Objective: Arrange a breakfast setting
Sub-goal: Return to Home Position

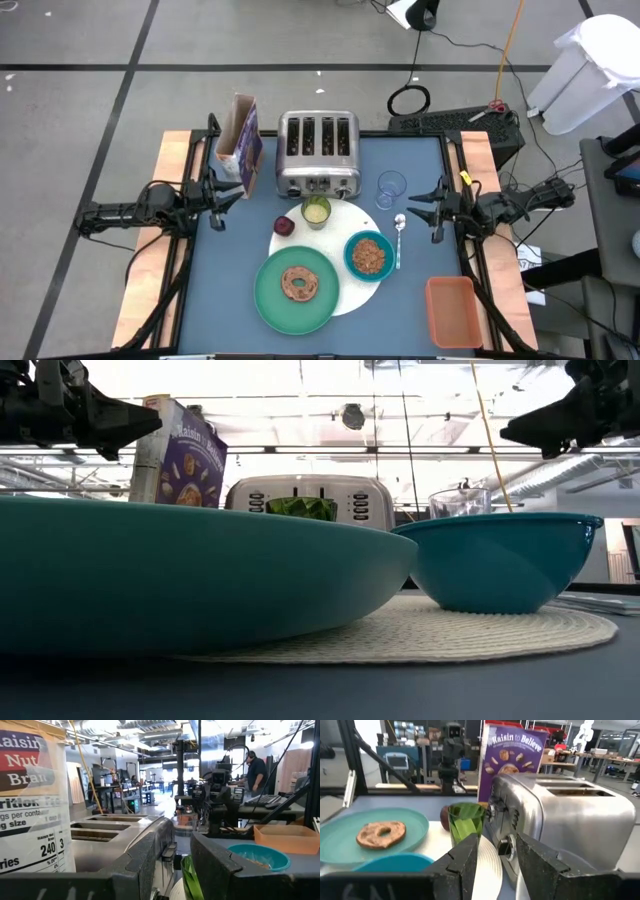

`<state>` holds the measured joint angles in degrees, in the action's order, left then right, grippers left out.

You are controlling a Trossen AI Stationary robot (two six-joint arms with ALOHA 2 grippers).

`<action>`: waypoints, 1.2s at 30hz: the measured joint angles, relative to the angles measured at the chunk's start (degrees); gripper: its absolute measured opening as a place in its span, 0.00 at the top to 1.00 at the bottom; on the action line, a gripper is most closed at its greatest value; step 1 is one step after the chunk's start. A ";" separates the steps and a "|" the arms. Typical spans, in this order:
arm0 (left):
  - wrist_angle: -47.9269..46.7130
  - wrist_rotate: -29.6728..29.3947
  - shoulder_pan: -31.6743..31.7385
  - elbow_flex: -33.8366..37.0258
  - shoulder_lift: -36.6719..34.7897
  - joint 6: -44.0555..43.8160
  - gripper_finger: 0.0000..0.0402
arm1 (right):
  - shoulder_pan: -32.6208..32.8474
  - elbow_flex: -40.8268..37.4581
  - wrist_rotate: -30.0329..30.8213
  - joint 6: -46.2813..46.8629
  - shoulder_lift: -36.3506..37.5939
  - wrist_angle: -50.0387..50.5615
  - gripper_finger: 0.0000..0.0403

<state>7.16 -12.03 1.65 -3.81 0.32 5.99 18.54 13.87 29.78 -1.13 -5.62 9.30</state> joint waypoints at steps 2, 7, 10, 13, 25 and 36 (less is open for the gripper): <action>0.00 -0.01 -0.01 0.00 0.00 0.39 0.68 | -0.17 0.00 -0.02 -0.31 0.65 1.52 0.68; 0.00 -0.03 0.00 0.00 0.00 1.07 0.68 | -0.19 0.00 -0.03 -1.31 2.05 4.83 0.68; 0.00 -0.03 0.00 0.00 0.00 1.05 0.68 | -0.19 -0.03 -0.99 -1.18 3.18 6.37 0.68; 0.00 -0.03 -0.02 0.00 0.00 0.88 0.68 | -0.19 -1.81 -3.24 -2.22 4.09 2.89 0.68; 0.44 -0.09 0.00 0.00 0.00 -1.30 0.68 | -4.32 -12.31 -6.18 -6.59 4.15 -14.95 0.68; 0.44 -1.36 0.00 0.00 0.00 -1.81 0.68 | -11.26 -12.25 -12.32 -8.79 4.08 -11.91 0.68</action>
<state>7.60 -13.40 1.65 -3.81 0.32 4.19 7.27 1.62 17.46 -9.92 -1.54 -2.61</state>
